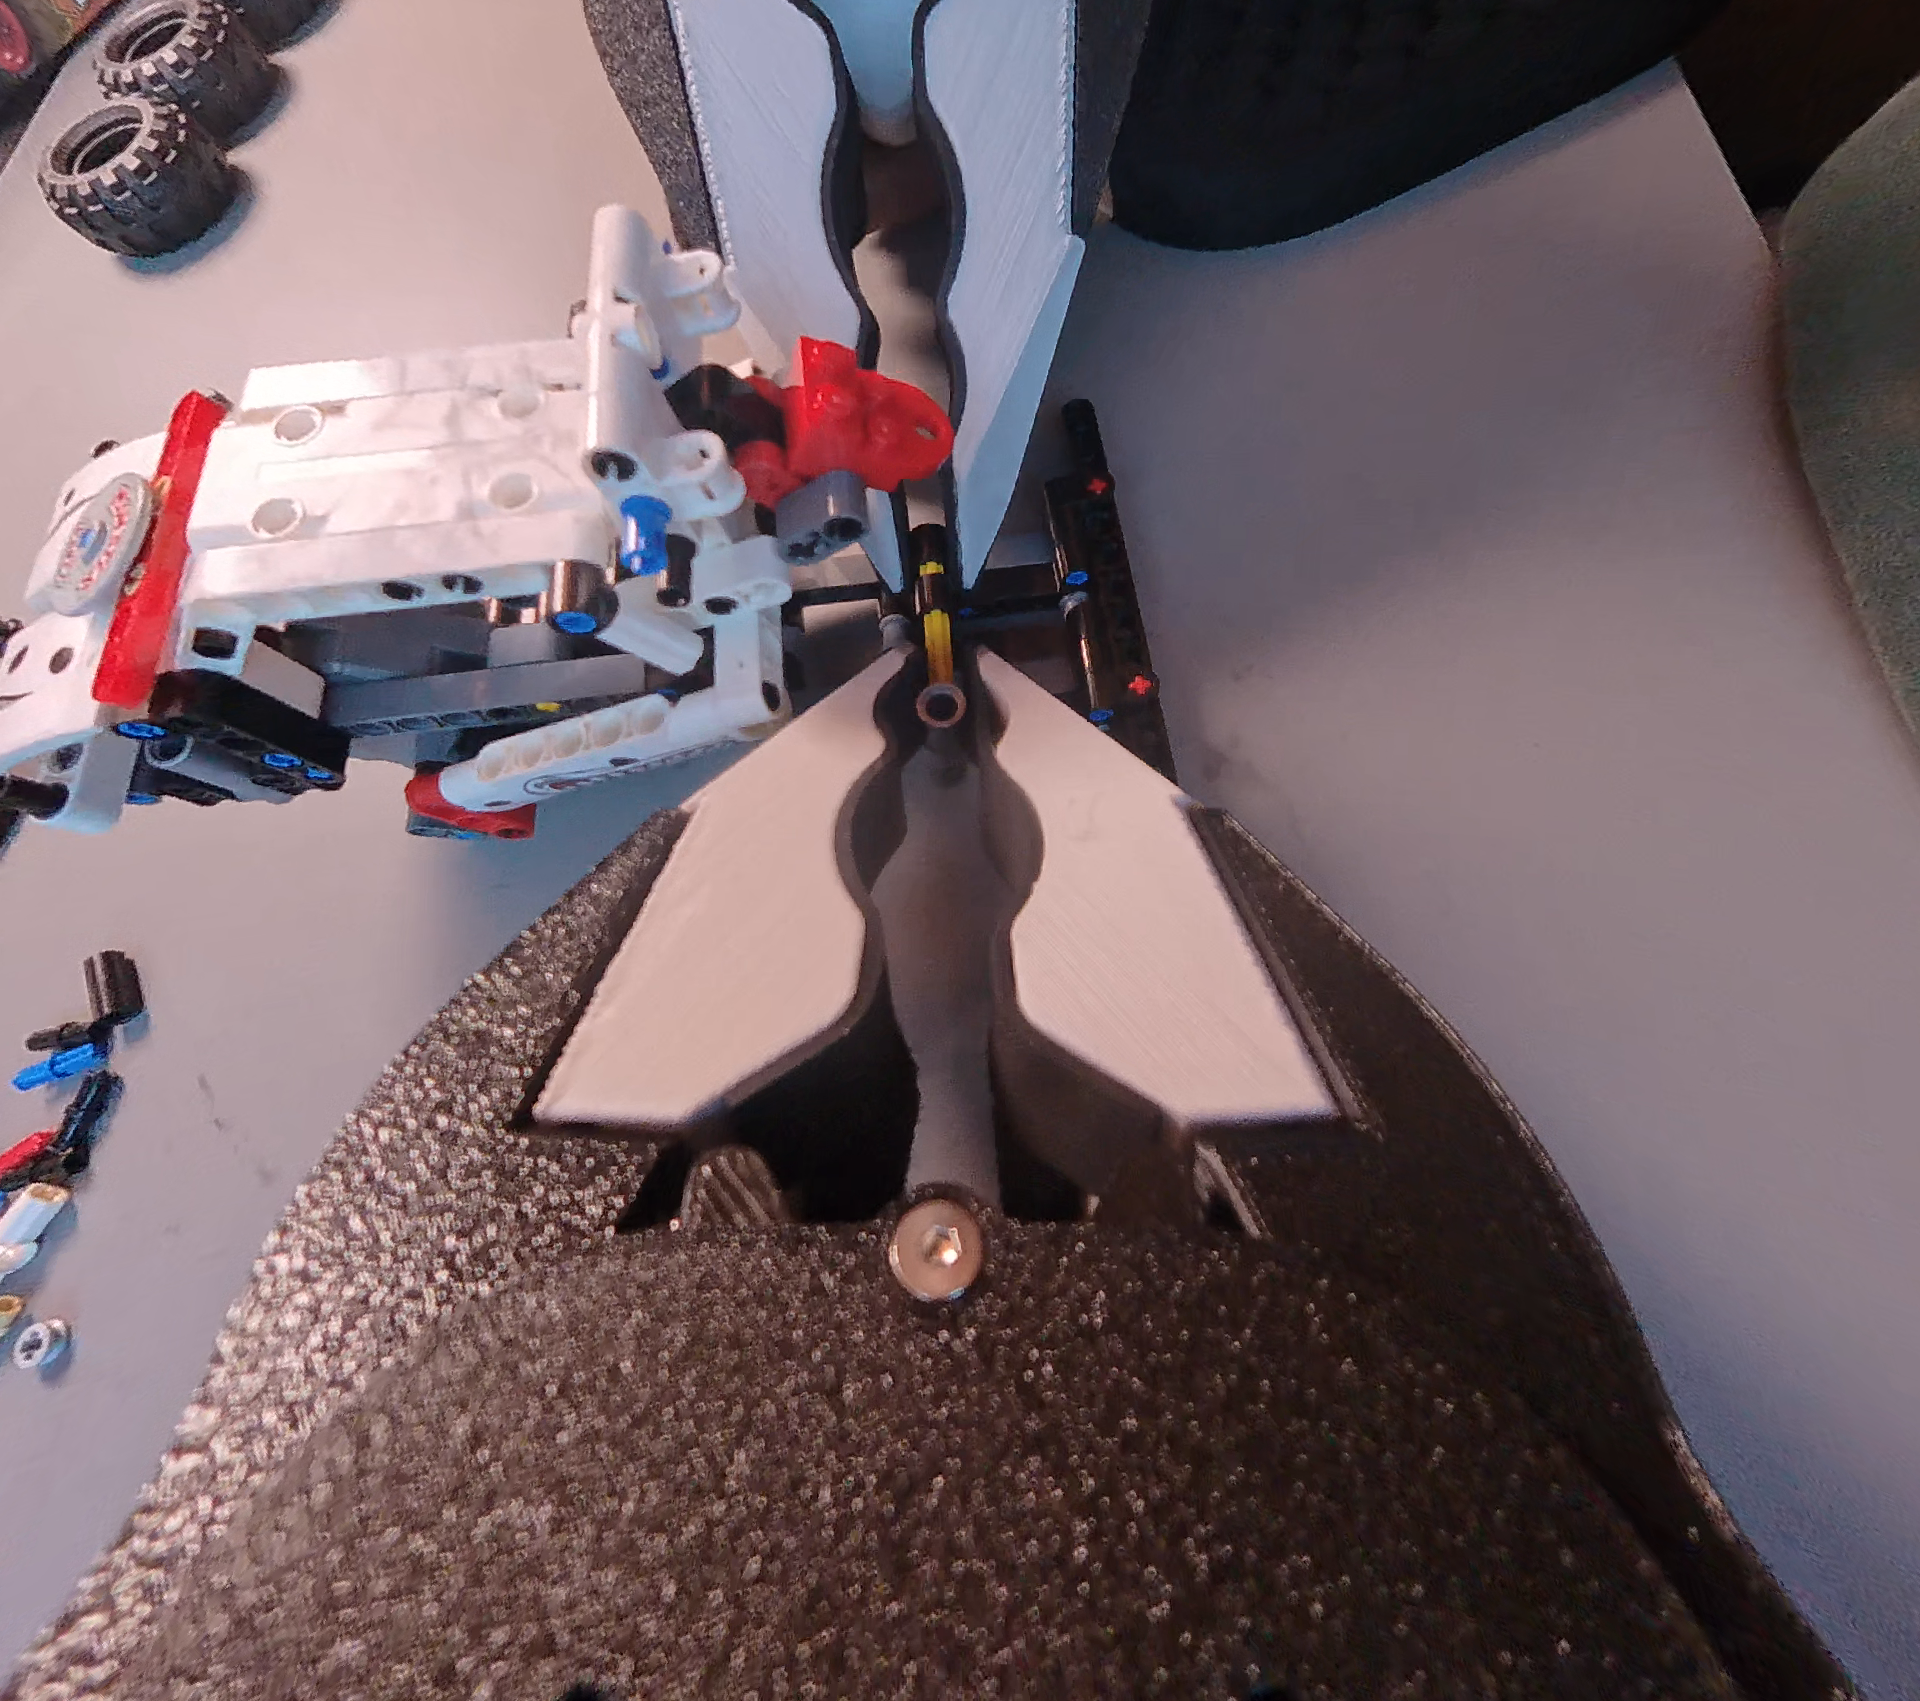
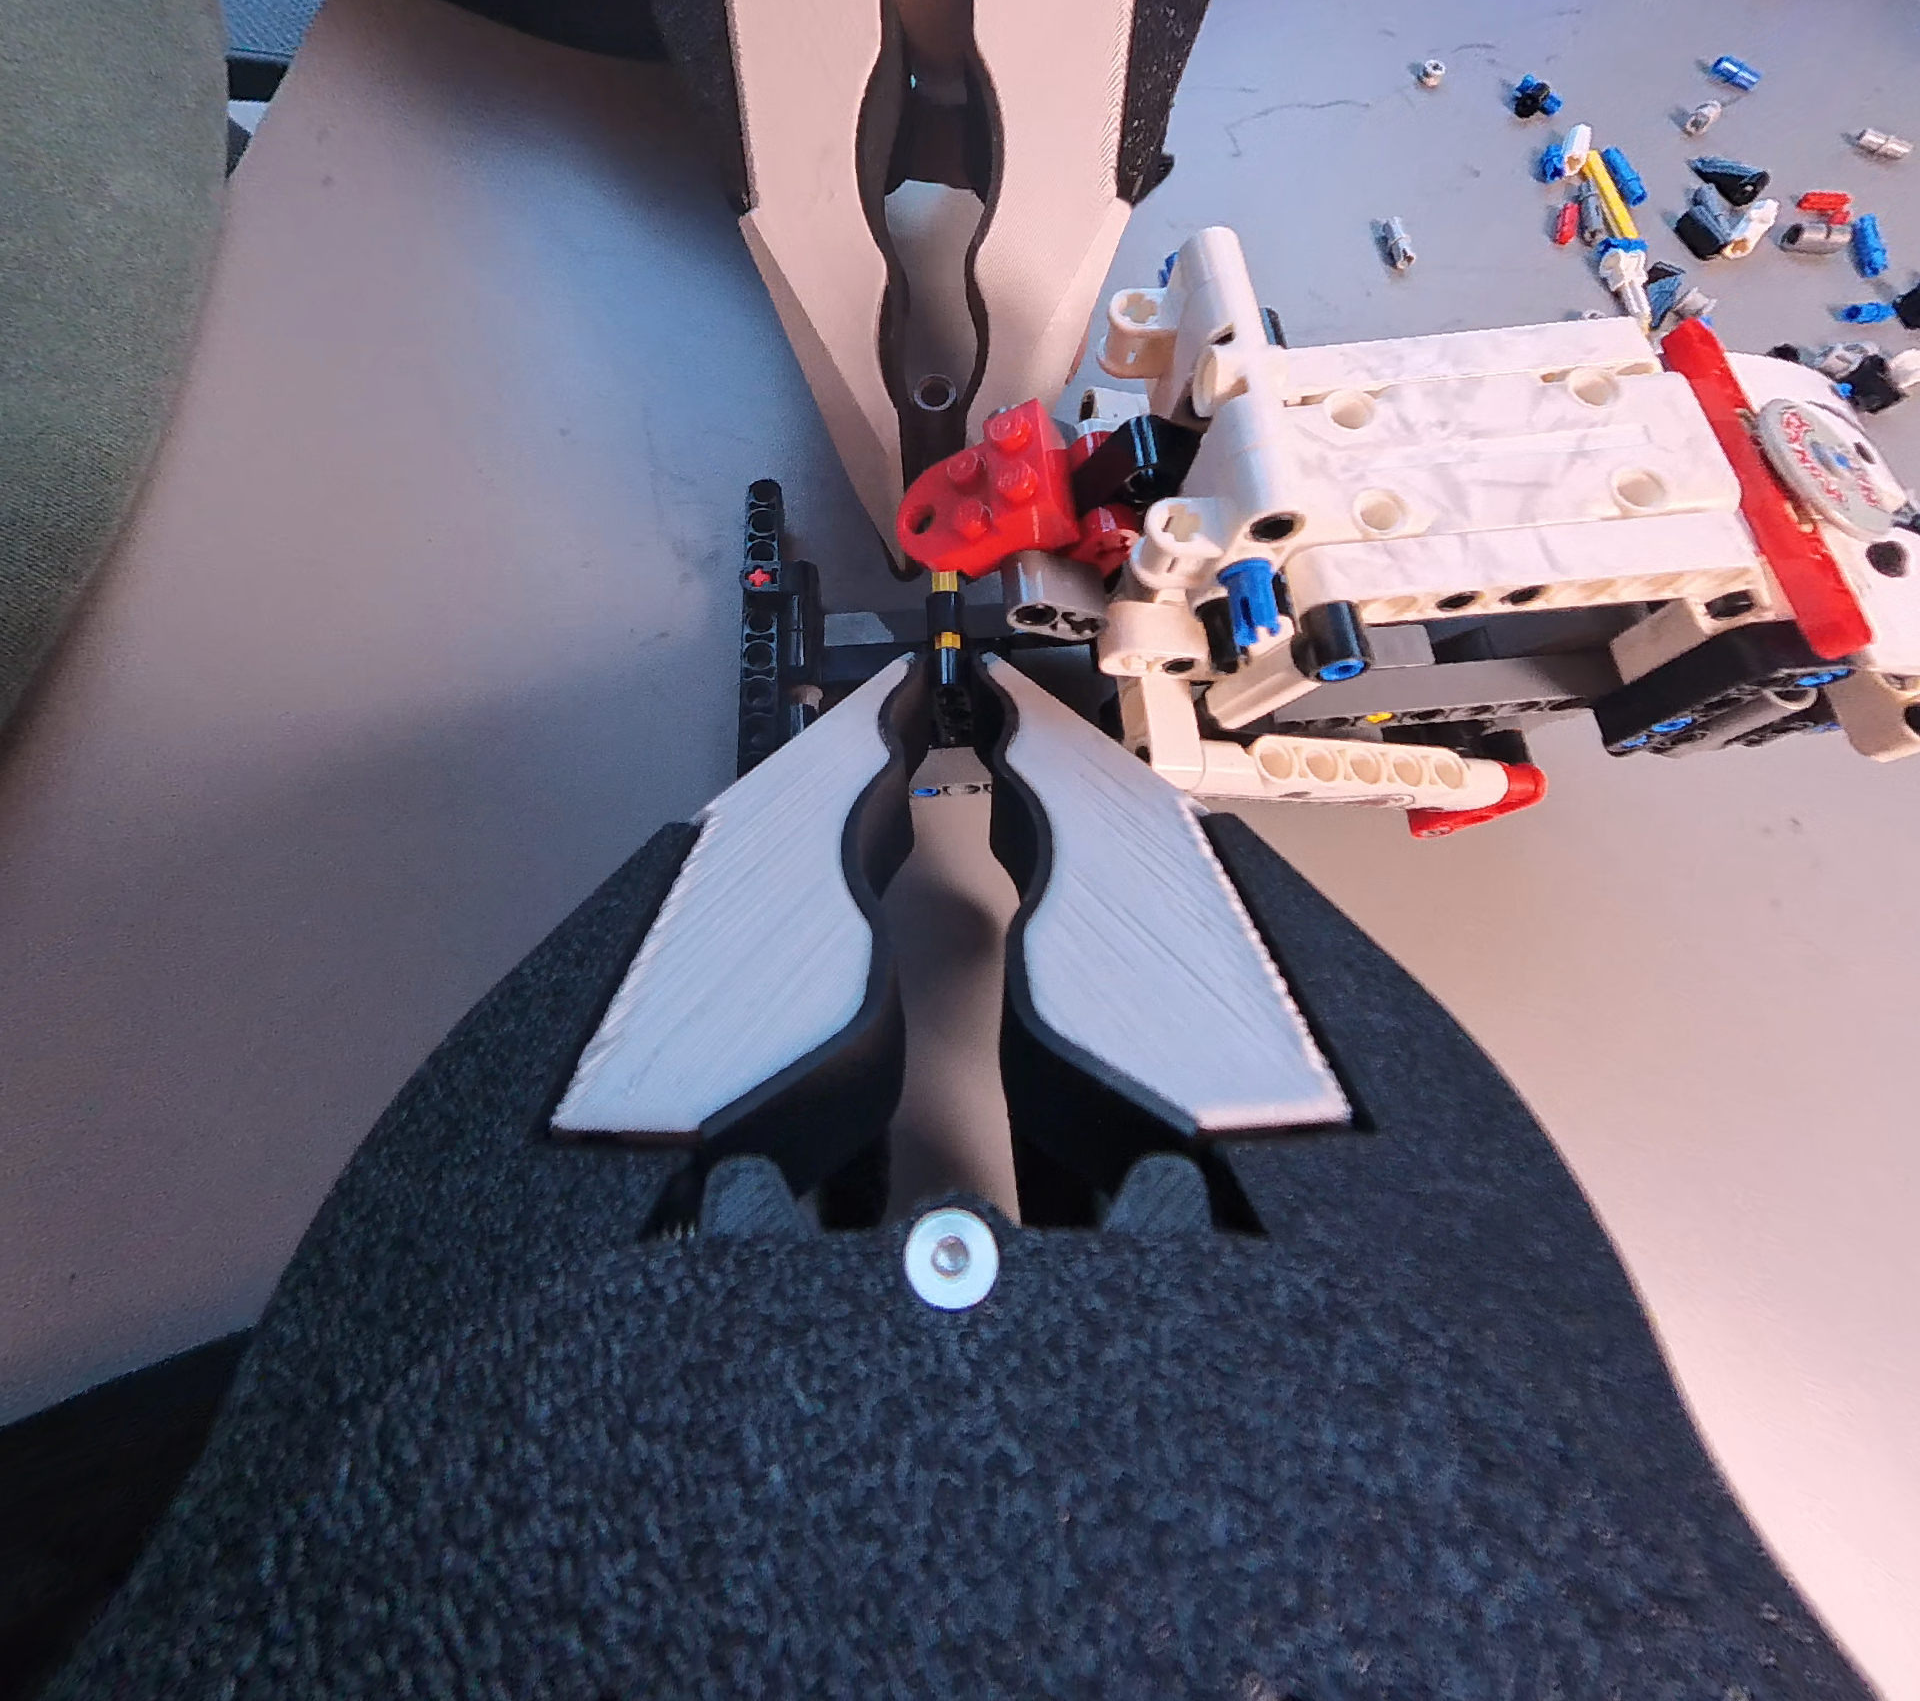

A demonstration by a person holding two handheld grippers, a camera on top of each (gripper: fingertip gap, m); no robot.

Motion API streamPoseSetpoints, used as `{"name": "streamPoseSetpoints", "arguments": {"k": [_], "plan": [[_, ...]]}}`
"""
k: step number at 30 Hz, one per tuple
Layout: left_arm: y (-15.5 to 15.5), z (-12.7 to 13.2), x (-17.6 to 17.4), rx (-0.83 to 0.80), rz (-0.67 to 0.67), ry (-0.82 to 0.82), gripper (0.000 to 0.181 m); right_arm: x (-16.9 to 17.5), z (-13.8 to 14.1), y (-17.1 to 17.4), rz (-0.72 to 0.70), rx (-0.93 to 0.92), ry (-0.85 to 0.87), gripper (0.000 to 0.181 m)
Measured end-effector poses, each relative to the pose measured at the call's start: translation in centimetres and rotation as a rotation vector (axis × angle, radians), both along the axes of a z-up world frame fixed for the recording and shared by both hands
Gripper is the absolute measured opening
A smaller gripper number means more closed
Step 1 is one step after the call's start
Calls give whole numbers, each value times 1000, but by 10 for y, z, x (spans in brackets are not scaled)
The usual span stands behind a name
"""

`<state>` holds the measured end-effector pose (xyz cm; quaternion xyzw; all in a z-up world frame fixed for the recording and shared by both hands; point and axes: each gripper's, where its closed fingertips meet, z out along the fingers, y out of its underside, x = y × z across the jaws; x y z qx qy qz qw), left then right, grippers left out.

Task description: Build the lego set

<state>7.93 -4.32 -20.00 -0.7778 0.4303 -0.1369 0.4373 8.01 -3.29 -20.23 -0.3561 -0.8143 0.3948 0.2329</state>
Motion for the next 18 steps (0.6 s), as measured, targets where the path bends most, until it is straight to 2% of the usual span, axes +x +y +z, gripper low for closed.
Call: {"name": "streamPoseSetpoints", "arguments": {"k": [7, 10, 13, 18], "plan": [[-1, 0, -3, -12, 11, -8, 6, -1, 1, 1, -9, -5, 3, 6], [-8, -3, -9, -51, 21, -17, 22, -1, 1, 0, -16, 0, 10, 7], [-11, -2, -12, -43, 39, -20, 12, -1, 1, 0, -16, -4, 8, 6], [-11, -2, -18, -34, 77, -17, 7, -1, 1, 0, -17, -4, 10, 6]]}}
